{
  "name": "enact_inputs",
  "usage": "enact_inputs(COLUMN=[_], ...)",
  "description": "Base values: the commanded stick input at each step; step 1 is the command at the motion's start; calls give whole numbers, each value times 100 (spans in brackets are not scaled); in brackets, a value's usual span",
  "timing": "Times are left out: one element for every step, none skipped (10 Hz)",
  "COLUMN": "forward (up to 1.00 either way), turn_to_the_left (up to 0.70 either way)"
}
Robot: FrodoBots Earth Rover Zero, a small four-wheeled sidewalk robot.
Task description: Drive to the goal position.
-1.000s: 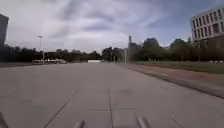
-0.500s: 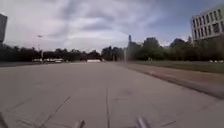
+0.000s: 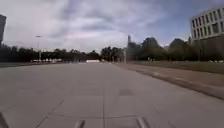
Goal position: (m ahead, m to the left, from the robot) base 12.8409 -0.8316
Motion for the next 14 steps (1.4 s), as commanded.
enact_inputs(forward=[100,100,100,100,100,100,100,100,100,100,100,100,100,100], turn_to_the_left=[0,0,0,0,0,0,0,0,0,0,0,0,0,0])
